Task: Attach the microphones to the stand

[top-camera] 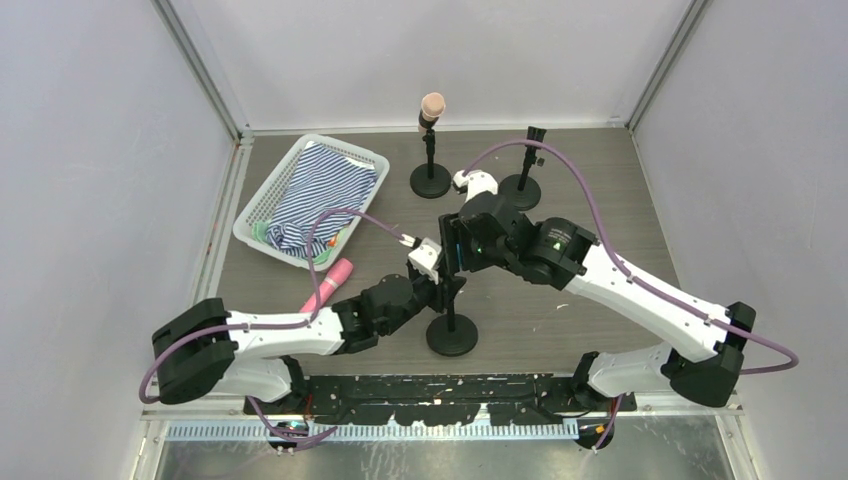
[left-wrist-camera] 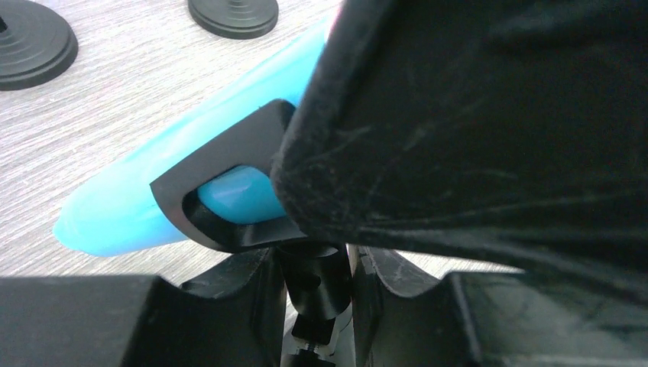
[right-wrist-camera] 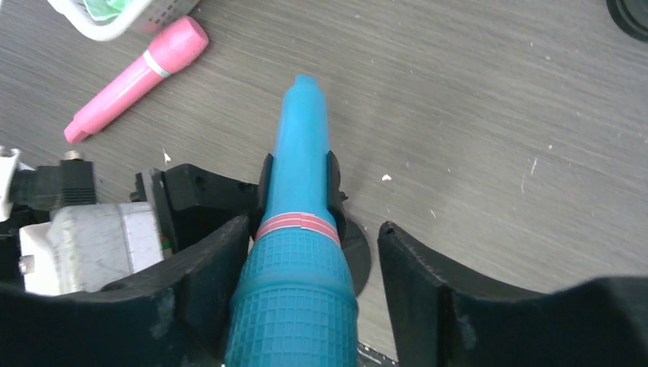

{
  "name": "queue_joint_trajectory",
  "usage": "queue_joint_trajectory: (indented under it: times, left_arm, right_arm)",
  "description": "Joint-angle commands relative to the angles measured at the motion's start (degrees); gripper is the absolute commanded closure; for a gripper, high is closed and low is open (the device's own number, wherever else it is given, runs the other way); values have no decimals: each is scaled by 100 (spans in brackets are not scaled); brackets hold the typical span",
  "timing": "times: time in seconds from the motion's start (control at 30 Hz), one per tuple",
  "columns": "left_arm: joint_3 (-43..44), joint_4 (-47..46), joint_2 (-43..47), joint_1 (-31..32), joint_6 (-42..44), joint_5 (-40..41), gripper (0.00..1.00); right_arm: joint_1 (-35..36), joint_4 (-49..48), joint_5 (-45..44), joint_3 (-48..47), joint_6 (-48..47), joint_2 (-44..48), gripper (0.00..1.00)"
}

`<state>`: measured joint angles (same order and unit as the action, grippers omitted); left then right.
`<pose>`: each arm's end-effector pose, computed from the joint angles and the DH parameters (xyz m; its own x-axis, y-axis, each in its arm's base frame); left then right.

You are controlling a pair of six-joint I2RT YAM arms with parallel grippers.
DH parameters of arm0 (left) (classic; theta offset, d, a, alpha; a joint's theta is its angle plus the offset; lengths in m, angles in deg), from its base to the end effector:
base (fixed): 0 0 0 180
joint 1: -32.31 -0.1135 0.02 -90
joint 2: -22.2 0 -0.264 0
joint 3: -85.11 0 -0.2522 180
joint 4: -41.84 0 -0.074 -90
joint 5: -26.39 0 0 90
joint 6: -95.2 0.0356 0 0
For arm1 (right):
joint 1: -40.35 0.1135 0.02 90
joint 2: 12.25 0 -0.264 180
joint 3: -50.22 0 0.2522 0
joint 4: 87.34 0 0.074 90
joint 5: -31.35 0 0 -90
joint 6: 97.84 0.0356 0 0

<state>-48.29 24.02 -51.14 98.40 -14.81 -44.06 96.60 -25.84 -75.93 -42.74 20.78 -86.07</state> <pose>0.1227 -0.2473 0.2363 -0.3080 -0.1009 -0.9460 0.6621 0.6914 -0.2893 0.1557 0.2140 0.3770 -0.6505 -0.1503 -0.7445 -0.4106 0.8942 0.1783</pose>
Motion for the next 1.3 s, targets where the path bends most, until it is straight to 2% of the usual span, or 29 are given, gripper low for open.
queue_joint_trajectory:
  times: [0.0,0.23,0.47,0.73,0.87,1.03,1.27]
  left_arm:
    - [-54,-197,385,245,515,27,100]
    - [-216,-166,550,242,524,245,100]
    - [-579,-1163,645,255,778,518,100]
    - [10,-1845,199,119,1691,1072,100]
    - [489,-1930,-146,-413,2106,522,100]
    - [878,-2230,-737,-1609,1652,-404,100]
    - [1708,-2703,-2021,-2526,1863,-848,100]
  right_arm:
    - [-119,774,-393,-126,-122,261,29]
    - [-118,485,-117,-591,-31,1495,16]
    - [-113,-784,-338,549,126,3186,16]
    - [-117,-364,-613,1133,91,3618,16]
    - [-117,-371,-627,1429,98,3750,16]
    - [-121,-371,-680,1744,126,3875,15]
    - [-120,-389,-803,2053,62,3903,15]
